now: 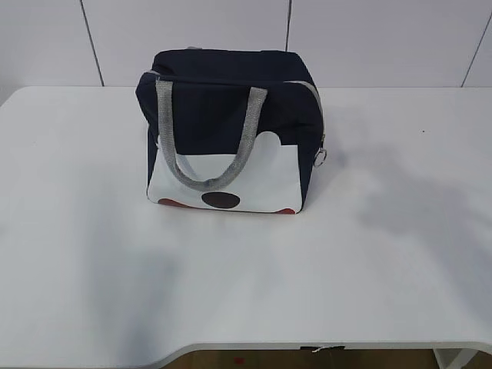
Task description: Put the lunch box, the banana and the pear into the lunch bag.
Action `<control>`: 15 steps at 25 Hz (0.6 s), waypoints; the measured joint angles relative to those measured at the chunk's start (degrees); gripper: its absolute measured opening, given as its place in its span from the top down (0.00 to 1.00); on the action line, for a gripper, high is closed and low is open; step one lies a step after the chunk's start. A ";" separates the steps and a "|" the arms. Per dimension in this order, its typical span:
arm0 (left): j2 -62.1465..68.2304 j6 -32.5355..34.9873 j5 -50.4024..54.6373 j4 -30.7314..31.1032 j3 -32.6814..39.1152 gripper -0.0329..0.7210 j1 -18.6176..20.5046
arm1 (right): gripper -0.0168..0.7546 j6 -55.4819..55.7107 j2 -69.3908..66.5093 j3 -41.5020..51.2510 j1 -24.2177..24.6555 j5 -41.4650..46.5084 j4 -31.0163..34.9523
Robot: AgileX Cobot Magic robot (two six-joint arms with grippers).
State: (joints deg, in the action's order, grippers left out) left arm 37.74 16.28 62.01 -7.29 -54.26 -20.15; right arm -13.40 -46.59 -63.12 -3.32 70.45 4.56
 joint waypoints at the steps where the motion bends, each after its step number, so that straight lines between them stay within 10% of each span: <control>1: -1.36 0.00 -0.27 -0.58 0.98 0.34 0.00 | 0.34 0.26 1.73 1.71 0.00 -0.70 -0.11; 15: -19.82 -0.19 -1.12 -2.96 14.06 0.40 0.00 | 0.34 2.25 21.82 16.40 0.00 -4.17 0.34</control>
State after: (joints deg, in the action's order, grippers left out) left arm 17.92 16.09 60.89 -10.25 -40.19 -20.15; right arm -11.15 -24.77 -46.72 -3.32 66.27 4.89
